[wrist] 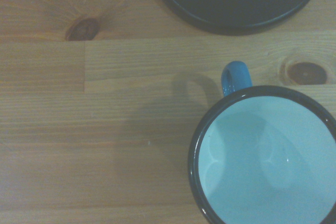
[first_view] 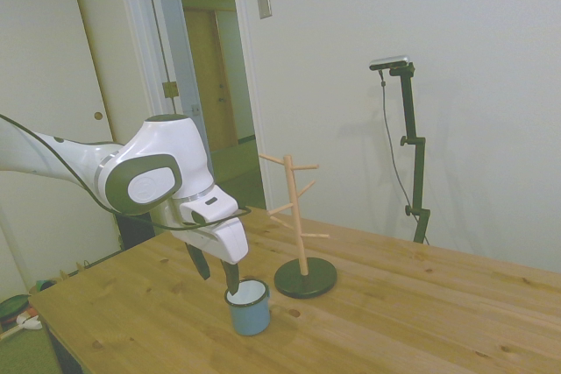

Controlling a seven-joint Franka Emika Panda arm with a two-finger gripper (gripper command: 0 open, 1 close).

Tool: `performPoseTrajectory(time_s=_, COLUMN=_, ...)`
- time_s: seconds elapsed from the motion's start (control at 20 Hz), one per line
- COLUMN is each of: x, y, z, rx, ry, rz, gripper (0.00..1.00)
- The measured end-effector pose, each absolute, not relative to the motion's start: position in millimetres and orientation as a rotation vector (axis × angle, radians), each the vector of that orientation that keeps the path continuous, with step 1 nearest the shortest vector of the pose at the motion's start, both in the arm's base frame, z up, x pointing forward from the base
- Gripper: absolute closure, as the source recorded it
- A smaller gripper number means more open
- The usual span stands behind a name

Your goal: Hang the mug

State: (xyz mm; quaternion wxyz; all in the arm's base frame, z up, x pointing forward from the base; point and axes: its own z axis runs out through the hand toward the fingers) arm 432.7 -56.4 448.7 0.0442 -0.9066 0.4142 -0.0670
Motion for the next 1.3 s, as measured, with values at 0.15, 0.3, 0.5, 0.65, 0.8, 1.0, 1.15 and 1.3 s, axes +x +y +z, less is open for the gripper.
performPoseTrajectory(time_s=0.15, x=437, y=-58, z=442, rx=-2.778, ry=1.263, rz=-0.187, gripper=0.00)
performPoseTrajectory(time_s=0.3, x=442, y=-59, z=433, rx=-2.783, ry=1.264, rz=-0.171, gripper=0.00)
performPoseTrajectory(time_s=0.5, x=450, y=-60, z=431, rx=-2.787, ry=1.262, rz=-0.166, gripper=0.00)
performPoseTrajectory(time_s=0.65, x=457, y=-59, z=428, rx=-2.792, ry=1.255, rz=-0.173, gripper=0.00)
performPoseTrajectory(time_s=0.8, x=466, y=-50, z=426, rx=-2.807, ry=1.228, rz=-0.182, gripper=0.00)
performPoseTrajectory(time_s=1.0, x=476, y=-37, z=422, rx=-2.826, ry=1.196, rz=-0.173, gripper=0.00)
performPoseTrajectory(time_s=1.15, x=481, y=-27, z=415, rx=-2.835, ry=1.186, rz=-0.158, gripper=0.00)
performPoseTrajectory(time_s=1.3, x=483, y=-23, z=408, rx=-2.837, ry=1.190, rz=-0.142, gripper=0.00)
